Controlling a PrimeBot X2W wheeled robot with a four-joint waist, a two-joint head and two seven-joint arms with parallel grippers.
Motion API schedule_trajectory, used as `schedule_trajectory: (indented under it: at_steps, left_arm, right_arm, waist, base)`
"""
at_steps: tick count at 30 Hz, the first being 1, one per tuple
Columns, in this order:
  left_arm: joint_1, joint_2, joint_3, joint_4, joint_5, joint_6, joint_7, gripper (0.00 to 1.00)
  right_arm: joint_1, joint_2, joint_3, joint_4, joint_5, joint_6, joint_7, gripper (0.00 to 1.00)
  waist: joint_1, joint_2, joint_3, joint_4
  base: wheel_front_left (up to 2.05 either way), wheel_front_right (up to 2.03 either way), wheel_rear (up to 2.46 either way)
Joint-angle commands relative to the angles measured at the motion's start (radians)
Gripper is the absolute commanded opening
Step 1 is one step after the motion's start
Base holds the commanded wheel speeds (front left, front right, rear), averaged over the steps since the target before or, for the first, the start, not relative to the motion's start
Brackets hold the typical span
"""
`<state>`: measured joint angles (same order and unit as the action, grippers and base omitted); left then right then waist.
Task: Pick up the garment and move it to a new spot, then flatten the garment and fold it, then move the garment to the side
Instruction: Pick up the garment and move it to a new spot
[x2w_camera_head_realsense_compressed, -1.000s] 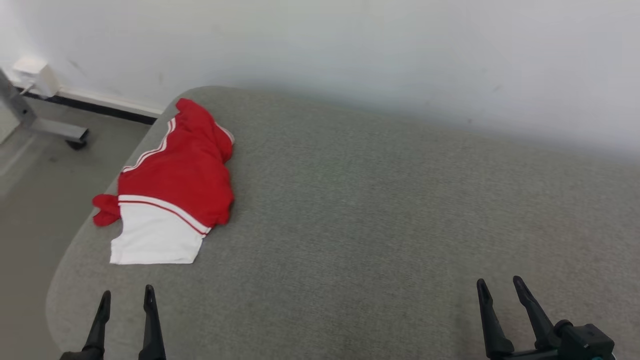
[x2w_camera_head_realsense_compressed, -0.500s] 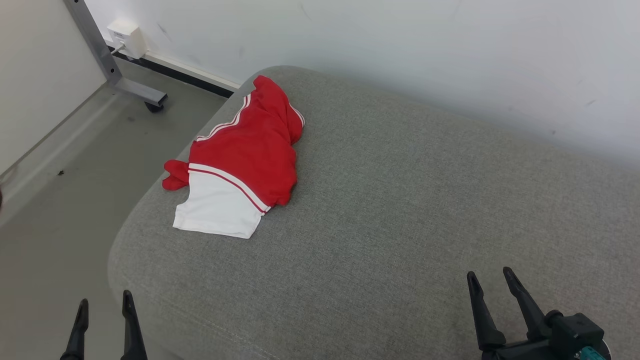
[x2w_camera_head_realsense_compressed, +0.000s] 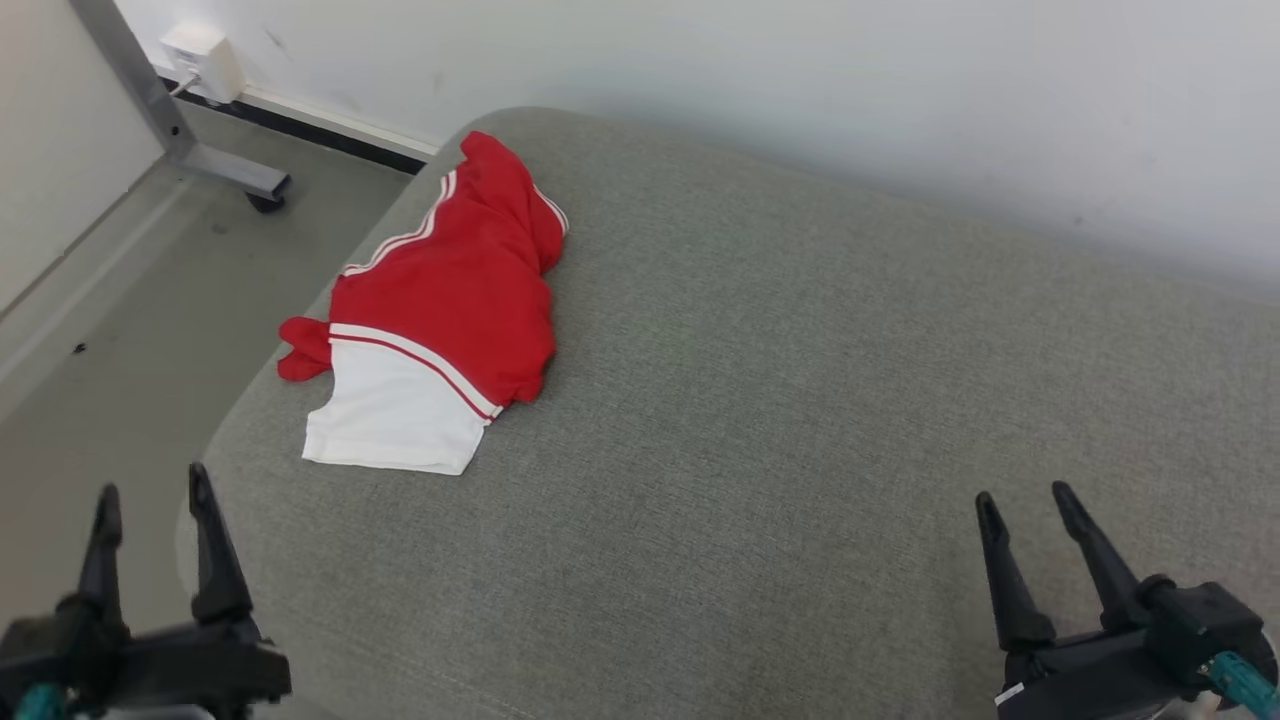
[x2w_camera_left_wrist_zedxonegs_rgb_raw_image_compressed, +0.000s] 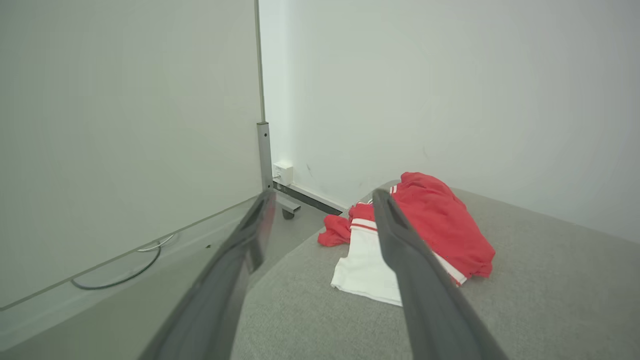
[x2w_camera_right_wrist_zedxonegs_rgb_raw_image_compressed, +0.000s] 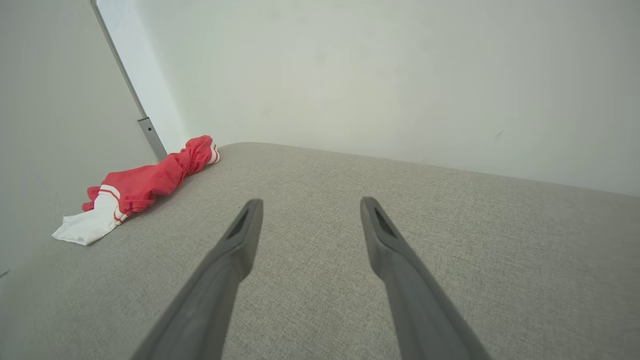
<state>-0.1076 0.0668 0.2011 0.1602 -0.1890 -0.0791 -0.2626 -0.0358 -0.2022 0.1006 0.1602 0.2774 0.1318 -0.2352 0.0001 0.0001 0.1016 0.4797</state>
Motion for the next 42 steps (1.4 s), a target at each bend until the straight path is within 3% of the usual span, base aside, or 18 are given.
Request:
schedule_trajectory:
  at_steps: [1, 10, 14, 22, 33, 42]
  left_arm:
    - [-0.049, 0.007, 0.004, 0.008, -0.015, -0.003, -0.003, 1.00]
    - [-0.418, 0.106, -0.018, 0.112, -0.034, -0.023, 0.013, 1.00]
    - [-0.528, 0.138, -0.017, 0.156, -0.042, -0.021, 0.035, 1.00]
    - [-0.741, 0.260, 0.006, 0.339, -0.055, -0.021, 0.116, 1.00]
    - [-0.822, 0.339, 0.017, 0.631, -0.091, -0.023, 0.268, 1.00]
    - [-0.839, 0.351, 0.009, 0.826, -0.142, -0.034, 0.455, 1.00]
  right_arm:
    - [-0.010, -0.014, -0.013, -0.011, -0.010, -0.003, 0.004, 1.00]
    - [-0.073, -0.071, -0.109, -0.108, -0.025, -0.003, 0.048, 1.00]
    - [-0.076, -0.067, -0.150, -0.140, -0.033, -0.002, 0.053, 1.00]
    - [-0.058, -0.049, -0.233, -0.223, -0.054, -0.003, 0.065, 1.00]
    - [-0.045, -0.035, -0.279, -0.270, -0.066, -0.002, 0.089, 1.00]
    - [-0.054, -0.030, -0.272, -0.274, -0.071, -0.003, 0.098, 1.00]
  waist:
    - [-0.0001, -0.0001, 0.065, -0.069]
    - [-0.0001, -0.0001, 0.252, -0.220]
    - [-0.0001, -0.0001, 0.298, -0.264]
    - [-0.0001, -0.0001, 0.383, -0.384]
    - [-0.0001, -0.0001, 0.405, -0.426]
    - [-0.0001, -0.0001, 0.393, -0.432]
  base:
    - [0.00, 0.00, 0.00]
    - [0.00, 0.00, 0.00]
    - [0.00, 0.00, 0.00]
    - [0.00, 0.00, 0.00]
    - [0.00, 0.00, 0.00]
    - [0.00, 0.00, 0.00]
